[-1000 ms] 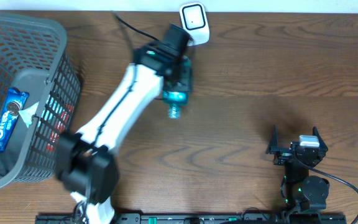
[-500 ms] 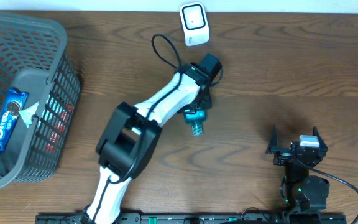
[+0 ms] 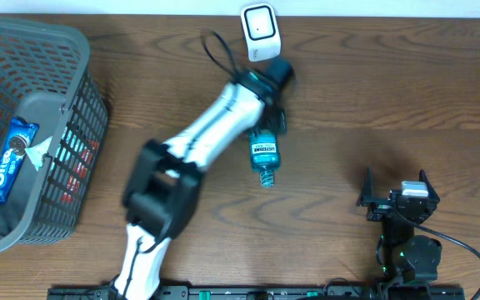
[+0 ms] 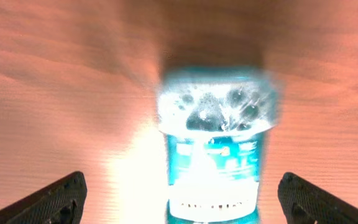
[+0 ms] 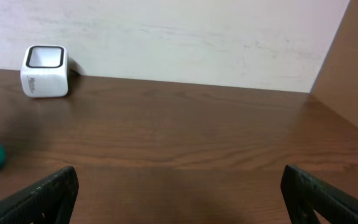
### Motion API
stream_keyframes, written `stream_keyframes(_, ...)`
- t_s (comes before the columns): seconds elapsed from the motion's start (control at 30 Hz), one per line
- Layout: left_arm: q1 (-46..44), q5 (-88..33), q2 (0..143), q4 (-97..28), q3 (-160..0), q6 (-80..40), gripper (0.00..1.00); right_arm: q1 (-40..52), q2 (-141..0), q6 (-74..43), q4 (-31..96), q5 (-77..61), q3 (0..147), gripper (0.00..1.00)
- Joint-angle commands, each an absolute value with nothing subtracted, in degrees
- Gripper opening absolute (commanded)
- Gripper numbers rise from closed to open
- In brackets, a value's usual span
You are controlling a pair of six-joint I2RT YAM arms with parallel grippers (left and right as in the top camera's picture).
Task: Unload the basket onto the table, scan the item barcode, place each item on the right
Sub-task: 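Lift the bottle out and place it on the table center, then move the left gripper back into the basket toward the mint wipes pack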
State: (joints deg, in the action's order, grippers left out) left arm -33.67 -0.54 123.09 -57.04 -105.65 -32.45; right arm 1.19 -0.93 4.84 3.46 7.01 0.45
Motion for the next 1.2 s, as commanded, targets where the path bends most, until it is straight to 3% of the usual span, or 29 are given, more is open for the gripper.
stream_keyframes(0.0,-25.30,0.69,109.86,-62.96,-117.47,-23.51,0.98,0.80,-0.43,5.21,3.64,6.76,0.32,0.99)
stream_keyframes(0.17,-11.16,0.67,99.26,-66.63,-122.50,-23.22,0.98,0.80,-0.43,5.21,3.64,6.76,0.32,0.99)
stream_keyframes(0.33,8.67,0.67,91.90,-69.47,-122.50,-27.38,0.98,0.80,-0.43,5.21,3.64,6.76,0.32,0.99)
stream_keyframes(0.47,25.15,0.67,92.25,-76.88,-122.04,-44.71,0.98,0.80,-0.43,5.21,3.64,6.76,0.32,0.99)
stream_keyframes(0.57,31.11,0.67,94.08,-80.68,-121.03,-53.89,0.98,0.80,-0.43,5.21,3.64,6.76,0.32,0.99)
stream_keyframes(0.77,34.59,0.64,99.81,-82.30,-117.89,-62.78,0.98,0.80,-0.43,5.21,3.64,6.76,0.32,0.99)
stream_keyframes(1.17,31.53,0.64,117.58,-82.21,-117.32,-81.87,0.98,0.80,-0.43,5.21,3.64,6.76,0.32,0.99)
